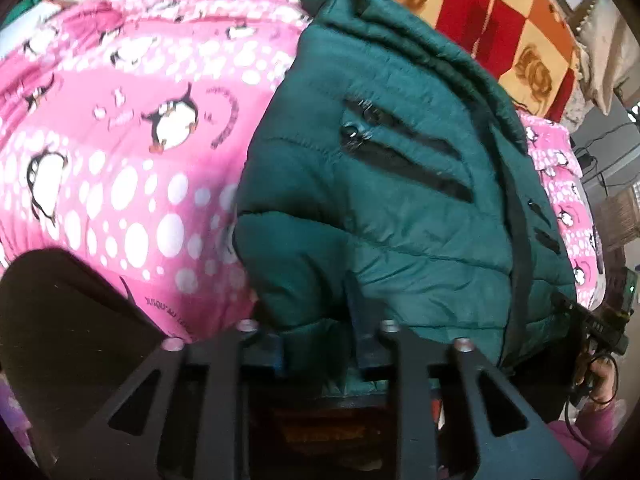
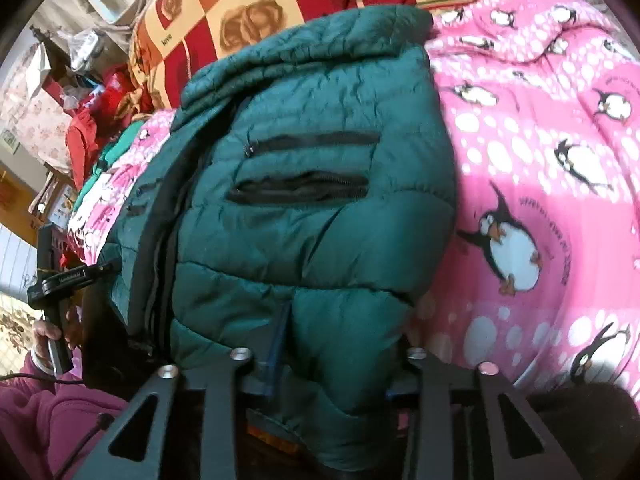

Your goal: Fold large clothes

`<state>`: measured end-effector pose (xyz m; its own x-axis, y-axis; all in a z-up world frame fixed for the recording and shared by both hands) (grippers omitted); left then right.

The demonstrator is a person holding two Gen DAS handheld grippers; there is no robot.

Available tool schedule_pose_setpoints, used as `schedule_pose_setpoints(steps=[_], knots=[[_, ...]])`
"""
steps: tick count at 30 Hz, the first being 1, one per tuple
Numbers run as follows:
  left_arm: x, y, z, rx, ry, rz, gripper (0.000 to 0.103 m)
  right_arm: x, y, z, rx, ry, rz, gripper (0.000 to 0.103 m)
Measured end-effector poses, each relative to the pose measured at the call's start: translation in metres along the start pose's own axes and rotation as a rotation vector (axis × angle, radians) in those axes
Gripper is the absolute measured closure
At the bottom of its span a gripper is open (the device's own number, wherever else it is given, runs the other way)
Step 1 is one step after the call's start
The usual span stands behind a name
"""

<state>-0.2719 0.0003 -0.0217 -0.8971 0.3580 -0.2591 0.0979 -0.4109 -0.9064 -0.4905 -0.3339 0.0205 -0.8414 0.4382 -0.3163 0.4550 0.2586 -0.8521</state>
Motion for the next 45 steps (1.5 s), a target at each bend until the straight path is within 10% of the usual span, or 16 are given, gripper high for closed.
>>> schedule_pose_setpoints(steps=[26,45], knots=[[-0.143,-0.107,0.045,0.084,-0.008,0.4,0.091,-0.153,-0.087,-0.007,-0.073,0.016,0.41,0.078],[-0.313,-0.052,0.045,-0.034,-0.113,0.419,0.091,-0.313,-0.041,0.04,0.005,0.135,0.462,0.078]])
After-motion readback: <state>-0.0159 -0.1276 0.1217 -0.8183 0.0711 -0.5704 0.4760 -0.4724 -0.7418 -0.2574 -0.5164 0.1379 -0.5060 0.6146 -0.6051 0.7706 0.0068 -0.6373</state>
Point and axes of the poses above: each gripper's, at about its wrist camera, not at the fingertips, and y roughly the way its jaws point, z to its right, x to its underside, the point moved 9 cm from there along y, roughly the way its jaws point, and after that the axes turned 8 degrees about -z, right-handed, at the moved point
